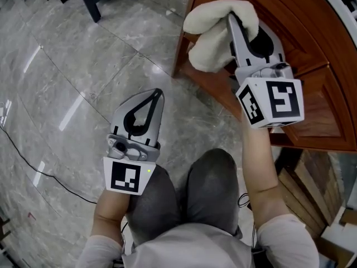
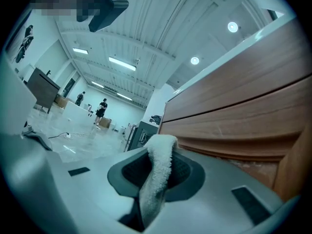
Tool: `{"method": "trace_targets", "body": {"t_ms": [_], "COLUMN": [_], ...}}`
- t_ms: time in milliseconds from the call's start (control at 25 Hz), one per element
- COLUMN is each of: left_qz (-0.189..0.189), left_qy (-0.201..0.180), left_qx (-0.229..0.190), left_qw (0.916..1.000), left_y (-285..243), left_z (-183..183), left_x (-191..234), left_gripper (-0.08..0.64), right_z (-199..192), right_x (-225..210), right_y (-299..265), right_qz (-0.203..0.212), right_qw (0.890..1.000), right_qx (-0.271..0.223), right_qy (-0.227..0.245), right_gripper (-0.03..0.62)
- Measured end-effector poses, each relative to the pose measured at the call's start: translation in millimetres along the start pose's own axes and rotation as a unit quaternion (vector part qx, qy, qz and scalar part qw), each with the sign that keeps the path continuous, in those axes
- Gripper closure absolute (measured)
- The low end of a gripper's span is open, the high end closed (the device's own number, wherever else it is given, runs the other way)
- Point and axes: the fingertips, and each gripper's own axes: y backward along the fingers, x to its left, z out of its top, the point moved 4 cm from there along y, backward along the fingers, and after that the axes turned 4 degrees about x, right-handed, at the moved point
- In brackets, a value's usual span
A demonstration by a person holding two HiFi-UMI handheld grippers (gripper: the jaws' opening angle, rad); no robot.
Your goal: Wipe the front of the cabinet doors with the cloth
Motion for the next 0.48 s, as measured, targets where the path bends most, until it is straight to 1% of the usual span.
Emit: {"method": "trace_targets", "body": {"t_ms": [160,400,480], "left_qz": [-0.007,-0.02,-0.025], "left_qy": [-0.004,0.013,0.009], "left_qx": [0.003,0.005,0.004], "left_qw": [1.0,0.9997,0.9996], "left_y": [4,-1,-3], "left_z": [0,-2,-1], "left_x": [-4,-10,-14], "left_gripper": [0.541,0.541,0.541], "right_z": [-1,-2,-1], "right_x": [-4,-14,-14], "right_y": [11,32,39], "right_qz": [-0.001,-0.008,-0.005], "right_qw": [1.0,1.0,1.0], "right_qx": [0.004,0.001,-0.002], "right_qy": [0.003,-0.006,-0.009], "right_gripper": [0.517,0.517,0.517]}}
